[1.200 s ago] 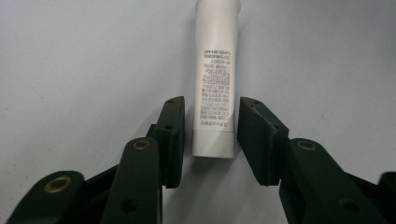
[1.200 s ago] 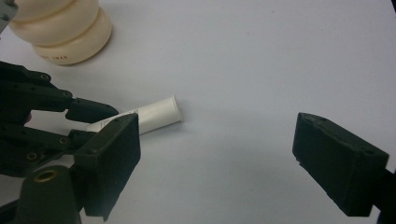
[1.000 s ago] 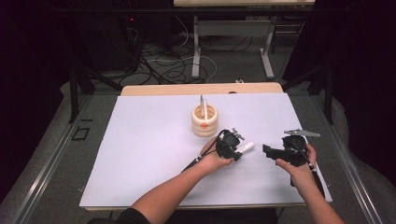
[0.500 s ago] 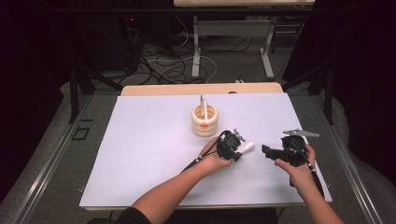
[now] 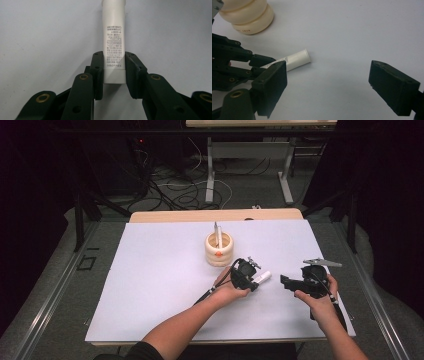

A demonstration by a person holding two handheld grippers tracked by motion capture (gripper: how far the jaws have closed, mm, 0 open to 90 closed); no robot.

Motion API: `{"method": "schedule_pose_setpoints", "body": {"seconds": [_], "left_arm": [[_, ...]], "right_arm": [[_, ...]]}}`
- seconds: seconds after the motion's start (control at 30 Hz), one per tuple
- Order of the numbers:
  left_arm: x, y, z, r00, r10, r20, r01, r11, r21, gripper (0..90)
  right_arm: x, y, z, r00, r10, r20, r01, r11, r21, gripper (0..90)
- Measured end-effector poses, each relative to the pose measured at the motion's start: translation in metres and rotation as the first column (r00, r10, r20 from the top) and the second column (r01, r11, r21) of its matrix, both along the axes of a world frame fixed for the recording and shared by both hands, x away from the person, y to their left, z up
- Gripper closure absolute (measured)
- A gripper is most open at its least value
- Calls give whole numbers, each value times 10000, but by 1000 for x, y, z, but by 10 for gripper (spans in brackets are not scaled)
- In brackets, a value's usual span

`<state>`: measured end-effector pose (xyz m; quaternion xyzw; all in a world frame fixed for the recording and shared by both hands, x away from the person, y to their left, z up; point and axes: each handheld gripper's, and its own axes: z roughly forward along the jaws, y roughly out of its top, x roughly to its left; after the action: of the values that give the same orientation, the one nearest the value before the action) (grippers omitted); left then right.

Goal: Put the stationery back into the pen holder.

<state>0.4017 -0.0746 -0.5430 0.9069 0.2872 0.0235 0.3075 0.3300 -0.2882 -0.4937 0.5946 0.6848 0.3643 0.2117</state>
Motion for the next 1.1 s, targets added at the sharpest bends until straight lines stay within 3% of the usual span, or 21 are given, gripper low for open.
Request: {"method": "schedule_pose_setpoints", "body": {"seconds": [0.17,0.37,0.73,0.97,1.1], "left_arm": [[0,4,3,9997,203,-148,-208,9993,-316,706],[-2,10,11,9987,502,-23,-502,9956,-791,706],[-5,24,24,9966,810,138,-789,9903,-1141,706],[-8,36,31,9918,1264,170,-1217,9782,-1681,706],[-12,41,36,9856,1690,28,-1645,9629,-2137,706]], "right_arm": [[0,0,0,10000,2,8,-2,10000,-15,149],[-1,0,1,10000,15,72,-15,10000,74,149],[-1,2,2,9999,34,96,-36,9998,209,152],[0,6,3,9999,142,90,-146,9992,373,152],[1,9,4,9998,190,-53,-187,9982,564,152]]}}
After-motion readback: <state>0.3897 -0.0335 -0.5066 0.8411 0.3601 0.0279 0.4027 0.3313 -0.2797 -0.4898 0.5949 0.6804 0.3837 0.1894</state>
